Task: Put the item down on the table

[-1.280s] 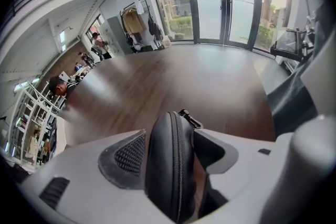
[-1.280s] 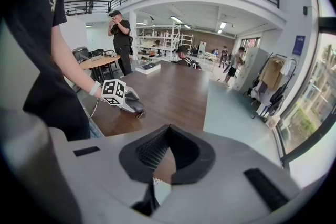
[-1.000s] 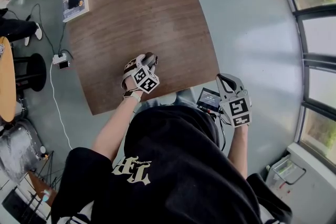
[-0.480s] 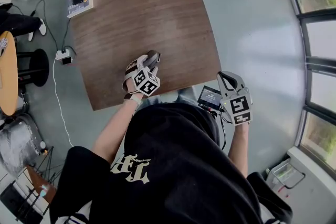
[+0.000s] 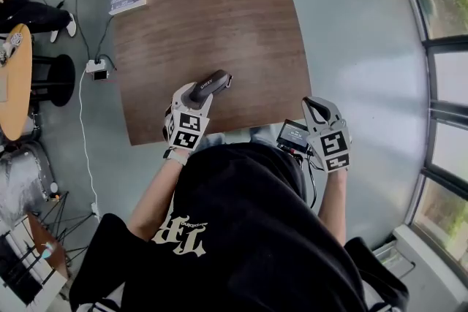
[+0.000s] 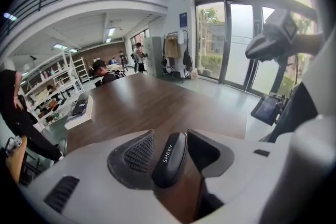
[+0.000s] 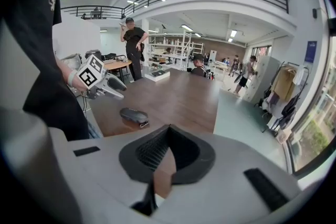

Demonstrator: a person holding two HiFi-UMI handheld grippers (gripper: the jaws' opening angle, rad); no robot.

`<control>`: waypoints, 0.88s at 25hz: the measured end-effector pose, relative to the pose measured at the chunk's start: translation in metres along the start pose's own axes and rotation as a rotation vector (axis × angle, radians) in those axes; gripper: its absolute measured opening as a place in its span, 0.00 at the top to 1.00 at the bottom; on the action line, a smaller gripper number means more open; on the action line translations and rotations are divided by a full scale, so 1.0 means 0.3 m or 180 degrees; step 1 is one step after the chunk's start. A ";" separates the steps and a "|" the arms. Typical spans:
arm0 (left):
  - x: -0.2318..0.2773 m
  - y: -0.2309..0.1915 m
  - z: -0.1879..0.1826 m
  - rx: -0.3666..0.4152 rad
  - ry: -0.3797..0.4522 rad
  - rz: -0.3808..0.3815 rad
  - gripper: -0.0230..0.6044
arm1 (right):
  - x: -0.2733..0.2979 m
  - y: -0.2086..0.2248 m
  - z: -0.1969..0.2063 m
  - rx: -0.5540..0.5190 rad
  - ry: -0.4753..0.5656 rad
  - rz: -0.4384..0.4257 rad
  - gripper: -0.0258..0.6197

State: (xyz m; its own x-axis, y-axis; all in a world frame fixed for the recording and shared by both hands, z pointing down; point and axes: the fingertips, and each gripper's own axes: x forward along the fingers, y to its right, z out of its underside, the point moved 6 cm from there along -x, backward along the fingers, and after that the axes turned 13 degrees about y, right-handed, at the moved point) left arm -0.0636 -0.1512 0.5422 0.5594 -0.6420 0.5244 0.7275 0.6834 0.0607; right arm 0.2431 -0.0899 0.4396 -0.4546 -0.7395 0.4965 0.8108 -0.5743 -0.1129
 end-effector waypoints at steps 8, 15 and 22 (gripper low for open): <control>-0.214 -0.068 -0.139 -0.0565 0.0599 -0.0539 0.94 | 0.100 0.003 -0.075 -0.0228 0.0139 -0.0365 0.98; -0.323 -0.096 -0.122 -0.0844 0.0893 -0.0780 0.95 | 0.195 -0.018 -0.147 -0.0408 0.0233 -0.0687 0.98; -0.422 -0.107 -0.083 -0.1137 0.1124 -0.1049 0.95 | 0.274 -0.025 -0.221 -0.0498 0.0323 -0.0956 0.98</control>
State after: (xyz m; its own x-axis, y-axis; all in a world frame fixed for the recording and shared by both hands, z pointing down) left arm -0.1478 -0.1004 0.4525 0.3353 -0.9187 0.2088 0.9393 0.3089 -0.1491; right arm 0.1753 -0.1697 0.4243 -0.7049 -0.5560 0.4404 0.5726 -0.8125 -0.1092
